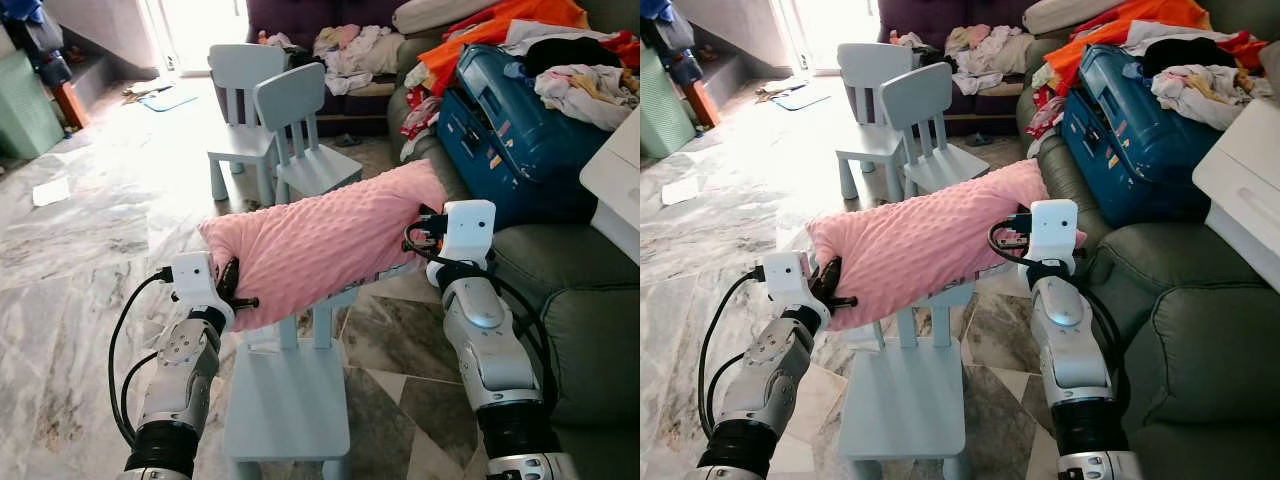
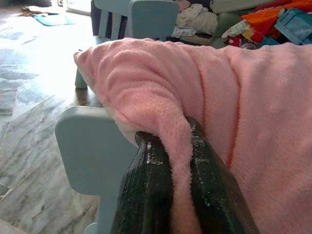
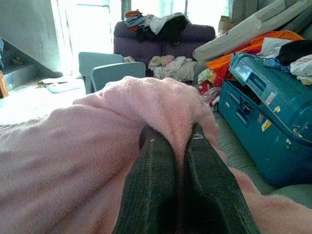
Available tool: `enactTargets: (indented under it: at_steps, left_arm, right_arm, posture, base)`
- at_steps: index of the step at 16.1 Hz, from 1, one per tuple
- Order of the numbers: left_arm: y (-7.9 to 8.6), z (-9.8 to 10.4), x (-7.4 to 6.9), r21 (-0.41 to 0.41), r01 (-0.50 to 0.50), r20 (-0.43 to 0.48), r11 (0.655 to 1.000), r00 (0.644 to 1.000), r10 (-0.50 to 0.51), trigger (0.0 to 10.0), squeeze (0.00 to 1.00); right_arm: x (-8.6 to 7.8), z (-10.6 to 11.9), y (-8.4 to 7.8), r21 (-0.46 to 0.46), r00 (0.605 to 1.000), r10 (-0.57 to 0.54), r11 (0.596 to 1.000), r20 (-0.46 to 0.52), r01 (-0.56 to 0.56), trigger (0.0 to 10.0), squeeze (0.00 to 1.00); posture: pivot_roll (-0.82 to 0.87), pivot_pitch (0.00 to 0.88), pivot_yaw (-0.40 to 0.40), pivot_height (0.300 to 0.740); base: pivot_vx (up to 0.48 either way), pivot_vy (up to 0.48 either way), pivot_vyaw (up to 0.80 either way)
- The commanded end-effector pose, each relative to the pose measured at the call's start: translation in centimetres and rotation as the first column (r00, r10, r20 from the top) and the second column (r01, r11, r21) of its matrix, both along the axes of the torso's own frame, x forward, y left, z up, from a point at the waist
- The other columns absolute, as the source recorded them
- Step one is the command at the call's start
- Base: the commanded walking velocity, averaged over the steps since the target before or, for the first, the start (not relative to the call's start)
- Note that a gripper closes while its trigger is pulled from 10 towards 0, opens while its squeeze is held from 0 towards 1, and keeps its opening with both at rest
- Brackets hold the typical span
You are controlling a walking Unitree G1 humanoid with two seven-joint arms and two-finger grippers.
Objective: Move the pillow to the sofa
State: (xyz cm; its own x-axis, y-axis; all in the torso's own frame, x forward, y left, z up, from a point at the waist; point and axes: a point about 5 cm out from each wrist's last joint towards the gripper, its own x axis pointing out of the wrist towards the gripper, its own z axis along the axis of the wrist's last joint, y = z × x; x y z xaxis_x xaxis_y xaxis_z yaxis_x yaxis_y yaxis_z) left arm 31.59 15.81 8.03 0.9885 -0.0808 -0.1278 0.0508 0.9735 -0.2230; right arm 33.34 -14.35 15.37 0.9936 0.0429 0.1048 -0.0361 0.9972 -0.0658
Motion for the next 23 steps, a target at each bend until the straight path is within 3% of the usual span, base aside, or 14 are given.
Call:
enactTargets:
  at_steps: [1,10,23]
  left_arm:
    - [0.11,0.69,0.23,0.011,-0.002,0.021,1.0,1.0,0.002,10.0,0.0]
    - [0.2,0.55,0.3,0.015,-0.008,0.014,1.0,1.0,0.008,10.0,0.0]
    - [0.18,0.49,0.31,0.011,-0.01,0.012,1.0,1.0,0.009,10.0,0.0]
  right_arm:
    - [-0.13,0.94,-0.06,0.011,0.999,-0.002,1.0,0.04,0.002,10.0,0.0]
    - [-0.05,0.89,-0.12,0.012,0.999,-0.004,1.0,0.038,0.004,10.0,0.0]
    - [-0.06,0.9,-0.16,0.011,0.999,-0.005,1.0,0.038,0.005,10.0,0.0]
  posture:
    - [-0.14,0.0,0.056,0.74]
    - [-0.14,0.0,0.059,0.74]
    - [-0.14,0.0,0.059,0.74]
  base:
    - [0.0,0.0,0.0]
    - [-0.053,0.0,0.0]
    - [-0.271,0.0,0.0]
